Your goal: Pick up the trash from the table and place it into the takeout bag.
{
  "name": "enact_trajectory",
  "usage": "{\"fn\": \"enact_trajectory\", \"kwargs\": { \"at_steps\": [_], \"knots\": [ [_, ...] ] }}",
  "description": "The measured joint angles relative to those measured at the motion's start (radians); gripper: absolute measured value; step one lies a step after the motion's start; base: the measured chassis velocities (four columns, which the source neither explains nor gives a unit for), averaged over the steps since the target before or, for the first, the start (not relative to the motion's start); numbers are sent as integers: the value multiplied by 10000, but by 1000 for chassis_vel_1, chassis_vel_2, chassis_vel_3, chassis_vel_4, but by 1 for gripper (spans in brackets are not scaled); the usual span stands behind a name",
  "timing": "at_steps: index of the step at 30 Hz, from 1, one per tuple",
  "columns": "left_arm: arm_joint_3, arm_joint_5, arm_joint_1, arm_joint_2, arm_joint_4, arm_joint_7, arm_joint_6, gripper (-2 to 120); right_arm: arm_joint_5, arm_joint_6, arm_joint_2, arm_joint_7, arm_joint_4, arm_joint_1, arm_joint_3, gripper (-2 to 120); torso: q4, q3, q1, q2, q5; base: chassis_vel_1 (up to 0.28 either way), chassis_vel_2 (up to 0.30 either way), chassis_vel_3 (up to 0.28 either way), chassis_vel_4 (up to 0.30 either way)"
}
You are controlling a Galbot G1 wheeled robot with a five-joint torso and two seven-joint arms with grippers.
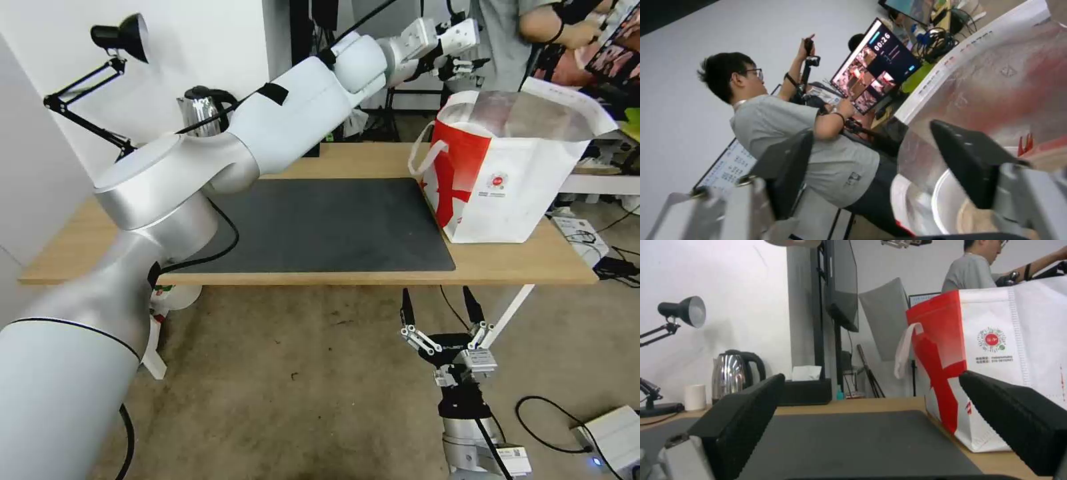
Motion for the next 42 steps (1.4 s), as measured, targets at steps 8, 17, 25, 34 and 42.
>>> {"fn": "enact_trajectory", "kwargs": {
  "at_steps": [8,17,25,34,42],
  "knots": [
    [-114,-171,4,0,-59,-7,-50,99,0,0,0,0,0,0,0,100,-1,0,1,0,0,0,0,0,0],
    [-1296,-184,-132,298,-90,20,-232,100,0,0,0,0,0,-1,0,100,1,0,0,0,-1,0,0,0,0],
    [-1699,-614,-74,800,-546,299,66,100,0,0,0,0,0,0,0,100,3,-2,0,0,-3,0,0,0,0],
    [-1866,-1063,673,1362,-1054,1066,550,100,0,0,0,0,0,-1,0,100,0,0,0,0,-1,0,0,0,0],
    [-1677,-2176,1458,1833,-1544,1323,905,100,0,0,0,0,0,0,0,100,1,0,0,0,-2,0,0,0,0]
  ]
}}
